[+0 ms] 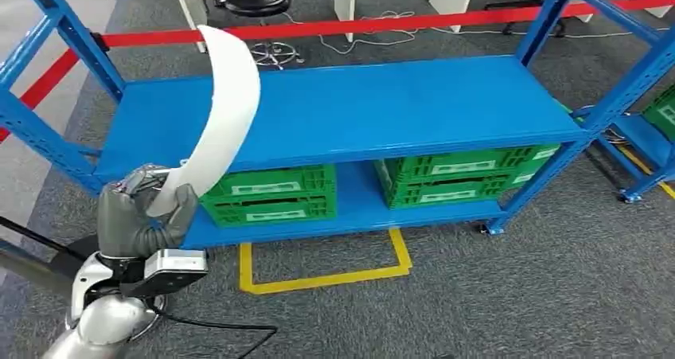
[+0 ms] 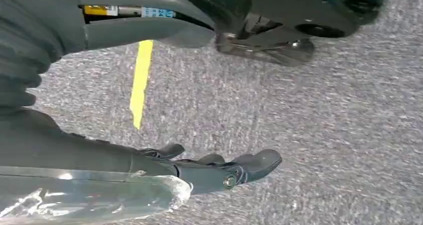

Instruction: Take the parts from the cabinet and place them on the table.

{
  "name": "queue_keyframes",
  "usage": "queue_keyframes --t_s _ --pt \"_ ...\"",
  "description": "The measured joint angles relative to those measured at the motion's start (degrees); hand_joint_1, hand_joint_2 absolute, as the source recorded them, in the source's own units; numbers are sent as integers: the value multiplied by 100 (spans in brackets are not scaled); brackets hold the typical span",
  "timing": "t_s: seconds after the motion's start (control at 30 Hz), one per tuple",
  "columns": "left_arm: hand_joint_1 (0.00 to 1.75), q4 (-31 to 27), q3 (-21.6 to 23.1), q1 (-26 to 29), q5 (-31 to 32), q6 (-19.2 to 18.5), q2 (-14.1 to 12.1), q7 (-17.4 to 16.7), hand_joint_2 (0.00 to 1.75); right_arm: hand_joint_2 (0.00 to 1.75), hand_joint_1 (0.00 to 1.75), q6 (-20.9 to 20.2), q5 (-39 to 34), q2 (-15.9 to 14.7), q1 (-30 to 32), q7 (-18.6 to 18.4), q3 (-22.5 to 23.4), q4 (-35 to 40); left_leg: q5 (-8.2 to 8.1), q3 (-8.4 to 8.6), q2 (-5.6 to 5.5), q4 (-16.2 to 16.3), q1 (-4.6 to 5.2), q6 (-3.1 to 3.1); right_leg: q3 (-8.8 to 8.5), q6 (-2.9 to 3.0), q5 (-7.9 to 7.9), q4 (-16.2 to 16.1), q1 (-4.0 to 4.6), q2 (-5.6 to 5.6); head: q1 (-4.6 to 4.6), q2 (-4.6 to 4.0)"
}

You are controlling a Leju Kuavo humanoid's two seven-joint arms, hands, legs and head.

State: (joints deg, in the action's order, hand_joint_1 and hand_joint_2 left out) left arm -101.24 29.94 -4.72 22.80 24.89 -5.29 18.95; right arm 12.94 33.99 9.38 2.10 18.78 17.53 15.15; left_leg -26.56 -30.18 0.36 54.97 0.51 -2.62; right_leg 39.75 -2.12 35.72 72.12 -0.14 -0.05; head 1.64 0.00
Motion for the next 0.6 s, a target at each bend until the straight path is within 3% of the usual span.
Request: queue_keyframes --t_s 0.03,0.07,0.1,0.17,0.2,0.23,0.33,0.37,0.43,0.5,0.53,0.57,0.6 --pt "175 0 4 1 0 -4 0 0 175 175 0 0 -2 2 3 0 0 0 50 -74 1 9 1 6 49 -19 50 255 -7 -1 7 0" --pt "175 0 4 9 0 -4 0 0 175 175 0 -2 -2 2 3 0 0 0 91 -132 0 13 0 17 -32 -30 -46 227 -17 -1 4 0" --pt "175 0 4 10 0 -4 0 0 175 175 0 -2 -2 0 2 0 0 2 127 -183 0 17 -1 29 -210 -42 -205 6 -35 -3 4 0" --pt "175 0 4 8 2 -4 0 0 175 175 0 -2 -2 0 -8 2 0 9 192 -268 -7 48 -10 83 -948 -53 -595 -1094 -70 -5 2 0" --pt "175 0 4 7 2 -4 0 0 175 175 0 -4 0 2 -22 9 0 15 210 -297 -7 78 4 114 -1205 -68 -493 -1537 -77 -1 7 0" --pt "175 0 4 -3 2 -4 -2 0 175 175 0 -11 0 4 -30 18 0 15 229 -345 -7 104 18 139 -1336 -47 -483 -1667 -47 22 6 0" --pt "175 0 17 2 11 -6 -2 0 175 175 0 -37 -2 4 1 42 0 20 339 -369 -10 123 6 230 -1202 51 -541 -1622 -28 18 -4 0" --pt "175 0 20 8 9 -6 -7 0 175 175 0 -42 -2 4 7 46 0 20 302 -402 -19 157 -4 252 -1143 142 -596 -1650 -54 -6 2 0" --pt "175 0 26 4 11 -9 -7 0 175 175 0 -42 -4 4 -12 50 2 26 -212 -571 -25 578 -23 311 -1098 255 -674 -1647 -38 -14 -33 0" --pt "175 0 37 9 9 -9 -7 0 175 175 0 -42 -4 4 -7 55 2 33 -785 -863 -24 1522 -36 341 -955 285 -786 -1636 -4 -20 -33 0" --pt "175 0 42 14 11 -7 -11 0 175 175 0 -42 -4 4 0 55 2 33 -890 -929 -25 1827 -38 338 -884 291 -828 -1626 10 -22 -31 0" --pt "175 0 42 16 11 -9 -15 0 175 175 0 -42 -7 4 4 55 2 33 -855 -890 -25 1883 -36 324 -814 291 -868 -1612 25 -22 -31 0" --pt "175 0 42 17 11 -9 -18 0 175 175 0 -41 -9 4 1 55 2 35 -709 -731 -25 1716 -33 295 -741 292 -907 -1591 40 -21 -33 0"
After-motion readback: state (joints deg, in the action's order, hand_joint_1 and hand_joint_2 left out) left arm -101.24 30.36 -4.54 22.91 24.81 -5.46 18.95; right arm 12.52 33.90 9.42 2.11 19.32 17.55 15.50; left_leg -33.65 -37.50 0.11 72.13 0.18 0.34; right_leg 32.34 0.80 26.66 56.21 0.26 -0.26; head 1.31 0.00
